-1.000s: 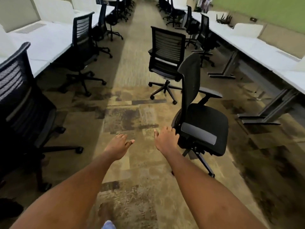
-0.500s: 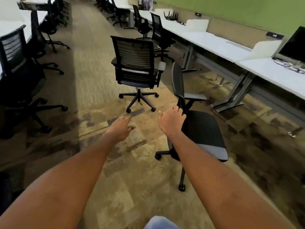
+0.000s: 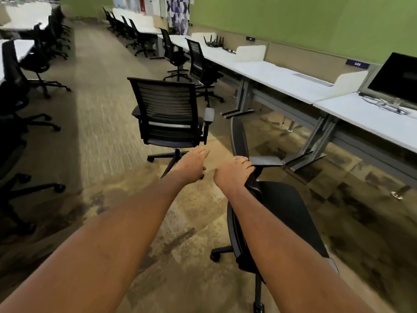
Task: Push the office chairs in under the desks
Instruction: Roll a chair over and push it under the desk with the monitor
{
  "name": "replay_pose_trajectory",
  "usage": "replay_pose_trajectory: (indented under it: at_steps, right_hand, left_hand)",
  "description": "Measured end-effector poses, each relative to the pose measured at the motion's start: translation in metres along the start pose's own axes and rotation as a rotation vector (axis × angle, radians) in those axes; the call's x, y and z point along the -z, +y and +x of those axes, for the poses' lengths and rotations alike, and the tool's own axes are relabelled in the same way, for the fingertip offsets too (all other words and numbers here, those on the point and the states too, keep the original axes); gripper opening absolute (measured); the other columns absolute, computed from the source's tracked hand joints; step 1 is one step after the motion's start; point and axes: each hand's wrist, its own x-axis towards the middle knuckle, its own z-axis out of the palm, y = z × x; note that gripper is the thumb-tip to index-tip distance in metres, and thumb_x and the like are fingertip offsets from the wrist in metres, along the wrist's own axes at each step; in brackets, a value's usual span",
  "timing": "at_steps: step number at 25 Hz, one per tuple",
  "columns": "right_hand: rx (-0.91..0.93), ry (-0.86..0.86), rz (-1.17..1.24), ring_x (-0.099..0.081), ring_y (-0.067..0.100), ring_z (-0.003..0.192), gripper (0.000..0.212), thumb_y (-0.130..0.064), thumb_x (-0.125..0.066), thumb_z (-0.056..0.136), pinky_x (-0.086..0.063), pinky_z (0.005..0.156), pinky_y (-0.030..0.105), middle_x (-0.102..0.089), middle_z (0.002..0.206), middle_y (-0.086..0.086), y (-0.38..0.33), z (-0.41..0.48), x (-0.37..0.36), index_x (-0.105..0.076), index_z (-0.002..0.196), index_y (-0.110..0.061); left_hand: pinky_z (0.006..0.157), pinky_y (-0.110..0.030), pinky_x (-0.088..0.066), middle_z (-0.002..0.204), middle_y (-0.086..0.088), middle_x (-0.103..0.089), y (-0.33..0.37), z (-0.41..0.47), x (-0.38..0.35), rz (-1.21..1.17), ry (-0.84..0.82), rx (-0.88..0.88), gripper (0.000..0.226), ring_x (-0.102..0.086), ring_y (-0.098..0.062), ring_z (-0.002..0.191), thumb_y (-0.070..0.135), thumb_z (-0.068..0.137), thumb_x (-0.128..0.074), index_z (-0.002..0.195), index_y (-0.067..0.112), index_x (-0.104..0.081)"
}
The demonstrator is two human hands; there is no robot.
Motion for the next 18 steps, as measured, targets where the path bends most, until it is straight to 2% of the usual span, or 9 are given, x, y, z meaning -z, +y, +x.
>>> replay_pose_trajectory:
  at_steps: [2,5,8,11,15,18]
  right_hand:
    - [-0.057,-0.031,0.011,-0.020,0.054,0.136,0.070,-0.028,-0.041,0.098,-0.019,0.110,0.060,-0.017,0.151,0.036,-0.002,0.016,-0.014,-0.010,0.144,0.014]
    - [-0.146,-0.028,0.008,-0.023,0.058,0.132,0.057,-0.013,-0.033,0.100,-0.028,0.104,0.063,-0.016,0.151,0.036,0.002,0.043,-0.024,-0.007,0.146,0.009]
    - [-0.172,-0.040,0.039,-0.036,0.055,0.126,0.056,-0.011,-0.034,0.099,-0.037,0.097,0.060,-0.026,0.148,0.033,0.008,0.060,-0.029,-0.010,0.147,0.006]
    - [-0.229,0.011,0.063,-0.047,0.046,0.118,0.054,-0.013,-0.038,0.098,-0.043,0.093,0.052,-0.040,0.140,0.030,0.021,0.082,-0.027,-0.018,0.144,0.008]
    - [-0.298,0.063,0.042,-0.054,0.041,0.108,0.049,-0.015,-0.039,0.100,-0.048,0.085,0.046,-0.048,0.130,0.025,0.030,0.096,-0.020,-0.025,0.141,0.006]
    - [-0.324,0.090,0.000,-0.055,0.040,0.106,0.047,-0.014,-0.033,0.102,-0.047,0.084,0.044,-0.049,0.130,0.023,0.033,0.106,-0.015,-0.023,0.143,0.006]
  left_hand:
    - [0.117,-0.033,-0.019,0.155,-0.009,-0.029,0.000,0.041,-0.008,0.042,-0.056,-0.057,0.068,-0.021,-0.024,0.145,0.006,0.088,-0.059,0.148,0.010,-0.027]
    - [0.117,-0.038,-0.026,0.155,-0.008,-0.029,0.003,0.110,-0.020,0.169,-0.112,-0.172,0.078,-0.025,-0.025,0.144,0.004,0.083,-0.064,0.150,0.013,-0.024]
    - [0.119,-0.038,-0.022,0.158,-0.009,-0.021,0.005,0.177,-0.033,0.365,-0.199,-0.299,0.091,-0.017,-0.026,0.147,-0.001,0.079,-0.065,0.152,0.013,-0.013]
    - [0.120,-0.042,-0.016,0.160,-0.010,-0.013,0.026,0.239,-0.053,0.474,-0.320,-0.449,0.103,-0.011,-0.030,0.148,0.016,0.074,-0.078,0.153,0.016,-0.011]
    - [0.118,-0.049,-0.015,0.149,-0.002,-0.038,0.044,0.290,-0.074,0.438,-0.336,-0.768,0.060,-0.021,-0.029,0.145,0.026,0.085,-0.061,0.140,0.026,-0.039]
    - [0.117,-0.050,-0.016,0.144,-0.001,-0.044,0.049,0.315,-0.085,0.421,-0.338,-0.850,0.053,-0.025,-0.028,0.143,0.024,0.085,-0.057,0.136,0.025,-0.044]
